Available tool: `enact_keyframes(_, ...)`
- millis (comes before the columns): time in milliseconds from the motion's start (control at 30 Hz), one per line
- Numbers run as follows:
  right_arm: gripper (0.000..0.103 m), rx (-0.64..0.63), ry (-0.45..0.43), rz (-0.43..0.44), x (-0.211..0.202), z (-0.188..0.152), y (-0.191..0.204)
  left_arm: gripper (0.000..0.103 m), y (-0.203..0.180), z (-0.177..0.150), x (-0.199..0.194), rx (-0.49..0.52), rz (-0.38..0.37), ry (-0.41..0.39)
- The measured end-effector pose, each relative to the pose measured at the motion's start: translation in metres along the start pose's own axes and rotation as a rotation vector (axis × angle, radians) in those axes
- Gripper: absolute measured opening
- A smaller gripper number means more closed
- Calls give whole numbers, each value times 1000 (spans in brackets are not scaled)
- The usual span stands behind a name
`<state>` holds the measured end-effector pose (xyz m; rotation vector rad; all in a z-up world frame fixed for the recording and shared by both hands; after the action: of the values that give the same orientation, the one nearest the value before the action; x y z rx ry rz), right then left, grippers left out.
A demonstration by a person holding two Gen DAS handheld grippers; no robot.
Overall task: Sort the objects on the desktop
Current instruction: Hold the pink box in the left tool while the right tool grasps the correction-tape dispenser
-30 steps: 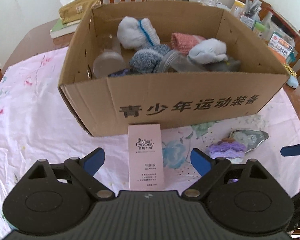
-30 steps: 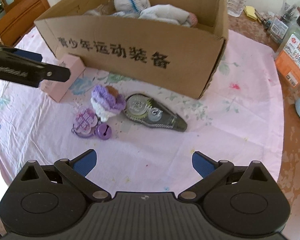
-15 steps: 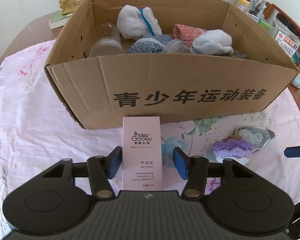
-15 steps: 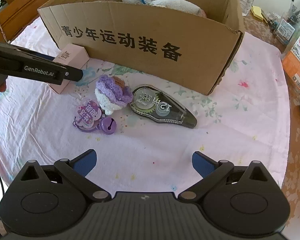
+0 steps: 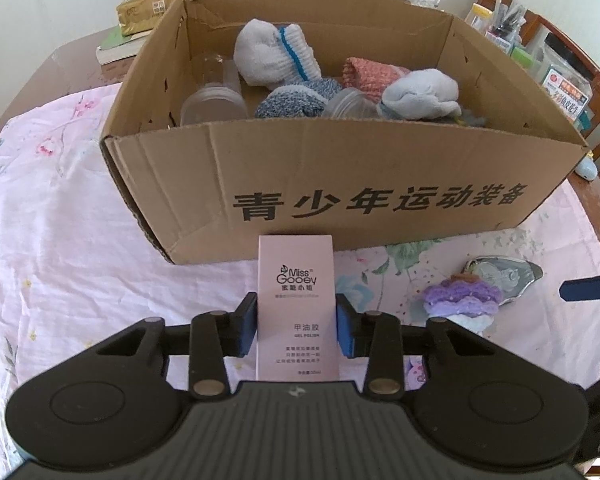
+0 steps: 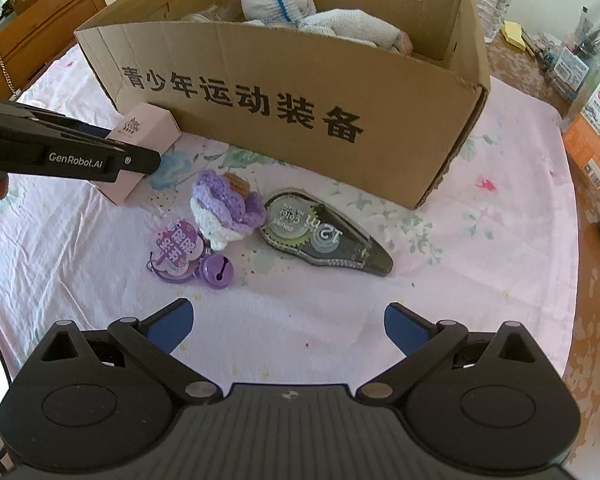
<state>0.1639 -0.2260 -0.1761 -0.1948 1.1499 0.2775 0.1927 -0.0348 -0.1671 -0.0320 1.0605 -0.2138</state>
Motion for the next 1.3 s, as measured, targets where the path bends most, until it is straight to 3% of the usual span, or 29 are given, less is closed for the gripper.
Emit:
enact_keyframes(533,103,92,-26,-86,17,12,-24,38,-3,2,-6,18,-40,-16)
enact_keyframes(733,103,148,-28,-81,28,16,-24,38,-1,1,-8,22,-47,-15)
enact_keyframes(1300,103,233,-26,-169,36,28,-11,38,5,1,-3,50,-101,12)
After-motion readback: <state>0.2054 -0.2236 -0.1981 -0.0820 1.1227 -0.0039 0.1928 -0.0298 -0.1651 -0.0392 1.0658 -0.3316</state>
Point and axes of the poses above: each gripper's, at about its wrist camera, not at the fingertips, and x roughly the way its jaws point, y to its left, z to its top, the point moved 4 cm from there along x, roughly the way its jaws point, and after that the axes turned 4 degrees about -z, right-handed, at the moved point
